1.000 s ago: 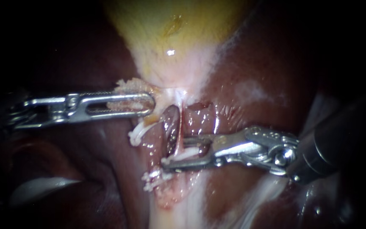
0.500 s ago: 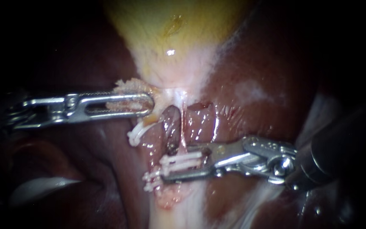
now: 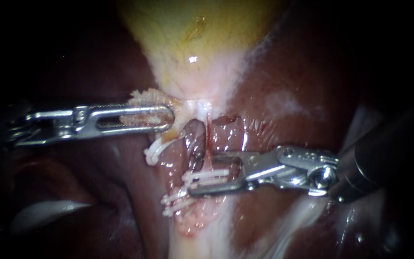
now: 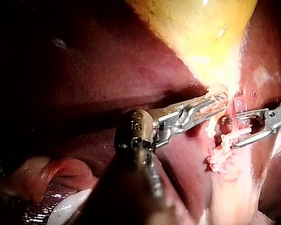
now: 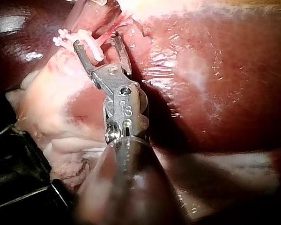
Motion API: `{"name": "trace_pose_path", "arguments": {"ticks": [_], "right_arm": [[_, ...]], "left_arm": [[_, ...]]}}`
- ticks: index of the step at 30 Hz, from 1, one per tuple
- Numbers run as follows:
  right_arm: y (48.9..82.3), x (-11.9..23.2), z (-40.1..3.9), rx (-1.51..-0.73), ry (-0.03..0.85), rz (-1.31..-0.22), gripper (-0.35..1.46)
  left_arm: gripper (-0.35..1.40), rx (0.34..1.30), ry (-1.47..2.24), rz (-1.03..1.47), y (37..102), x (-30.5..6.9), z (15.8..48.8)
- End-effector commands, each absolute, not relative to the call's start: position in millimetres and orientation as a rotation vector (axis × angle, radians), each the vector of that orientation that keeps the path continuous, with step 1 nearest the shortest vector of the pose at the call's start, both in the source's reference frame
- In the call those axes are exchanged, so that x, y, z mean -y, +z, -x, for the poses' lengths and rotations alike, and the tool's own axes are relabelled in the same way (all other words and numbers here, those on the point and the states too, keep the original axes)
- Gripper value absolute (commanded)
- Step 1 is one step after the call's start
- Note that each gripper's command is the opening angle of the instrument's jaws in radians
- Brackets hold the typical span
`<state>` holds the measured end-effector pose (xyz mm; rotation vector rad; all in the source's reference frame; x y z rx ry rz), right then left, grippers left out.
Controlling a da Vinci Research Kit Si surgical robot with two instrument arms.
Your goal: Going back second clip right tube
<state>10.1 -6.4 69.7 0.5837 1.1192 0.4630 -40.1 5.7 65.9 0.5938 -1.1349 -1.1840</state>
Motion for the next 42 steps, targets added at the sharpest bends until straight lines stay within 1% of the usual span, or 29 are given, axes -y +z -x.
{"name": "trace_pose_path", "arguments": {"ticks": [1,4,10,13,18,27,42], "right_arm": [[69.5,6.3,-9.5,-1.121,0.45,-0.58,0.5],[68.7,5.8,-8.3,-1.13,0.407,-0.562,0.5],[65.4,3.7,-5.2,-1.148,0.298,-0.503,0.5],[64.0,3.0,-4.0,-1.158,0.263,-0.476,0.5],[62.6,2.3,-2.6,-1.164,0.21,-0.442,0.5],[61.5,1.6,-0.3,-1.175,0.186,-0.428,0.5],[61.0,1.5,0.7,-1.182,0.177,-0.424,0.5]], "left_arm": [[-0.35,1.134,-1.184,-0.593,65.9,-5.6,40.1],[-0.35,1.135,-1.184,-0.593,65.9,-5.6,40.1],[-0.35,1.135,-1.184,-0.593,66.0,-5.6,40.1],[-0.35,1.135,-1.184,-0.593,66.0,-5.6,40.1],[-0.35,1.135,-1.183,-0.593,66.1,-5.5,40.1],[-0.35,1.135,-1.183,-0.593,66.2,-5.5,40.1],[-0.35,1.139,-1.176,-0.593,67.4,-5.2,40.9]]}}
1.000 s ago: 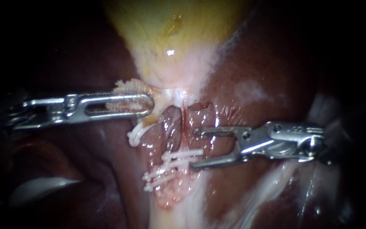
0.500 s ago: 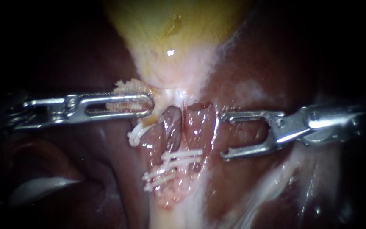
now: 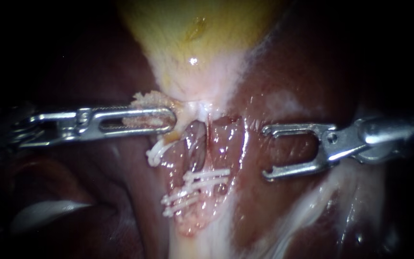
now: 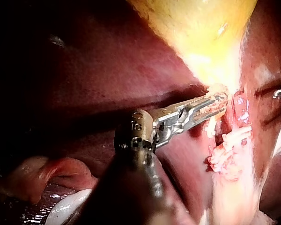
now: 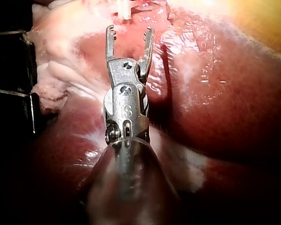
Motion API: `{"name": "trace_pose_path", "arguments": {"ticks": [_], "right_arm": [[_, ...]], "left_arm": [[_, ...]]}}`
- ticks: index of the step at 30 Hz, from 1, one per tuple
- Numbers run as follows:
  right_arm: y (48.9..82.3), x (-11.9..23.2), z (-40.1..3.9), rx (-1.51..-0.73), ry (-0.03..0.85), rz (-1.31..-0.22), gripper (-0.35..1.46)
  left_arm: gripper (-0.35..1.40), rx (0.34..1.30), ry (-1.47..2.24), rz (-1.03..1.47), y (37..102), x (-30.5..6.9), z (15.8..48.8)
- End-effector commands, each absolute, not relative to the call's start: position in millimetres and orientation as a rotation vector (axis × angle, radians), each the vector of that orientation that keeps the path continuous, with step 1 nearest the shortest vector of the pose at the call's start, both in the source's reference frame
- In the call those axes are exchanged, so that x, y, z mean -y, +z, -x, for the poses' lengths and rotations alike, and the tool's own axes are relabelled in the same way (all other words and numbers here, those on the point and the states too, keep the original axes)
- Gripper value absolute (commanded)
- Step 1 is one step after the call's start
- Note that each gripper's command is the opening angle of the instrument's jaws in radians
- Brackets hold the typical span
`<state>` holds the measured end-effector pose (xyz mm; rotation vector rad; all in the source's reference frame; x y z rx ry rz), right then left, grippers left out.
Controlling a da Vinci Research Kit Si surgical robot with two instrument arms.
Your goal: Going back second clip right tube
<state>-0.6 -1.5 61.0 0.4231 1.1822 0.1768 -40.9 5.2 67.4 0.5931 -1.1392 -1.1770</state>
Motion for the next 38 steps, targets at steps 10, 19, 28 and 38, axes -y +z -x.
{"name": "trace_pose_path", "arguments": {"ticks": [10,19,28,38], "right_arm": [[60.8,1.5,1.1,-1.185,0.178,-0.424,0.5],[60.7,1.4,1.4,-1.186,0.181,-0.424,0.5],[60.7,1.4,1.5,-1.188,0.184,-0.422,0.5],[60.5,1.3,1.5,-1.188,0.18,-0.419,0.5]], "left_arm": [[-0.35,1.134,-1.168,-0.59,70.1,-5.7,42.0],[-0.35,1.128,-1.158,-0.599,71.5,-6.1,43.4],[-0.35,1.126,-1.17,-0.624,71.8,-5.9,44.1],[-0.35,1.127,-1.168,-0.626,71.8,-5.8,44.1]]}}
